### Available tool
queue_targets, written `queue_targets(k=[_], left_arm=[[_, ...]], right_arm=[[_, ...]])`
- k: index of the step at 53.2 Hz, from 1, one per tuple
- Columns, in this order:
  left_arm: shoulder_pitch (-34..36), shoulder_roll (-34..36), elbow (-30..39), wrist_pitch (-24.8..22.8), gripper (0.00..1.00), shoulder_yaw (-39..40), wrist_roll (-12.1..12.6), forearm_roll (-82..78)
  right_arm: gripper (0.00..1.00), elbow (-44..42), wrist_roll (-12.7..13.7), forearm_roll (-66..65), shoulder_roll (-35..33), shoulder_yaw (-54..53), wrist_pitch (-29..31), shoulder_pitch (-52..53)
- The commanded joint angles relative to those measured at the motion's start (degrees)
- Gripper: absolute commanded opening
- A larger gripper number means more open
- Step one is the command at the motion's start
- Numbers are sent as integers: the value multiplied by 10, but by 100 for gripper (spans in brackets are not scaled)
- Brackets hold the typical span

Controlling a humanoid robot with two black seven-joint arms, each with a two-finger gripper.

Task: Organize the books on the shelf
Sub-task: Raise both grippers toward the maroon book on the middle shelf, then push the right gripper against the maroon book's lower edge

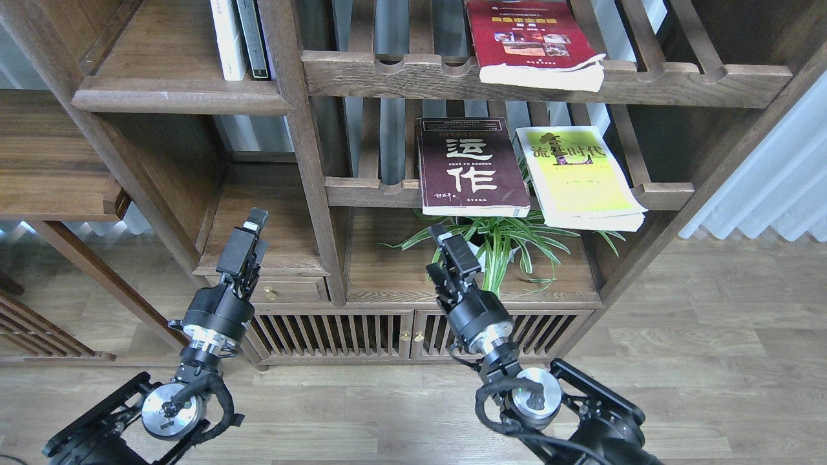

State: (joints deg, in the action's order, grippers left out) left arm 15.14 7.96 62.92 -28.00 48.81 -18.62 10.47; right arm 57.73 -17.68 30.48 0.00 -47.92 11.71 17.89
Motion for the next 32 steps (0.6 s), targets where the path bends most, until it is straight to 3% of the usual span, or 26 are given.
queue_targets(k=[1,7,23,32], left_arm=[[0,-1,-3,0,100,1,0,0],[-2,-1,-6,0,100,1,0,0],[-3,-10,-15,0,100,1,0,0],[-4,-10,-15,0,100,1,0,0]], right_arm=[[99,-34,0,28,0,-7,0,33],[98,-78,-3,48,0,-7,-3,57],[99,-85,-3,64,0,-8,-82,86],[99,-101,-3,77,0,-7,-87,101]])
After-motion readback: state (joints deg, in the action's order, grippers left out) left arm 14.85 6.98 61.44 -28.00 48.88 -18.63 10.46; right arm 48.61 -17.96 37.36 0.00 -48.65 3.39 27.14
